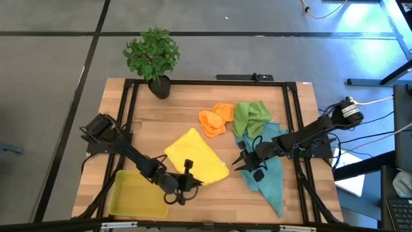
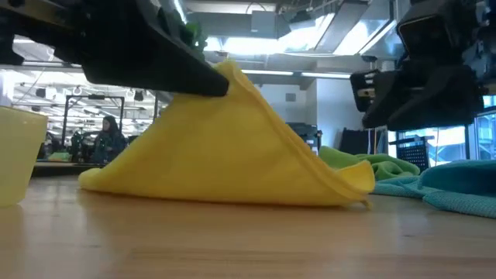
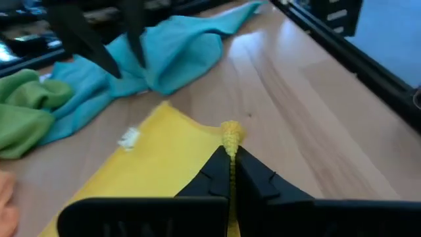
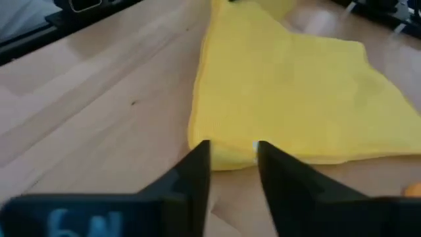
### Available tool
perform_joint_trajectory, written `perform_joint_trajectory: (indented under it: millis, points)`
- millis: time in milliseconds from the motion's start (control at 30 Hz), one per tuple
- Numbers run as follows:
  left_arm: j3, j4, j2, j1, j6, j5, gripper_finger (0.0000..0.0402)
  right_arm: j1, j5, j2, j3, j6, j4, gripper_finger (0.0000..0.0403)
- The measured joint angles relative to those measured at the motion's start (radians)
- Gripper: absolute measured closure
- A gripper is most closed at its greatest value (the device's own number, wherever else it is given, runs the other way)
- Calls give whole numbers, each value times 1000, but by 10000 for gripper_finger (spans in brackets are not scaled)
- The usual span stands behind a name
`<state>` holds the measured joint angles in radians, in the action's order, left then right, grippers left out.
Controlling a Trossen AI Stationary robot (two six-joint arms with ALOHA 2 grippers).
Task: Fold microfiber towels
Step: Fold the yellow microfiber cloth
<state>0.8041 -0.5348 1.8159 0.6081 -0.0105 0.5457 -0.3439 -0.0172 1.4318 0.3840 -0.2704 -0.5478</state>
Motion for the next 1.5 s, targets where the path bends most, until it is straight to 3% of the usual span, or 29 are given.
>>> perform_joint_trajectory:
  millis: [200,367,600,833,1500]
  points:
    - [-51,-80,-12,5,7,79,401,0,3,133,0,-4,-156,157]
    - [-51,-82,-12,-14,37,100,402,-15,15,213,11,-7,-241,108]
    - [-50,-84,-12,-38,81,113,401,-85,130,325,81,-64,-242,103]
    - [-50,-89,-12,-38,90,166,401,-126,257,359,105,-73,-241,113]
    - [-49,-82,-67,4,87,314,401,-141,338,363,134,-22,-226,115]
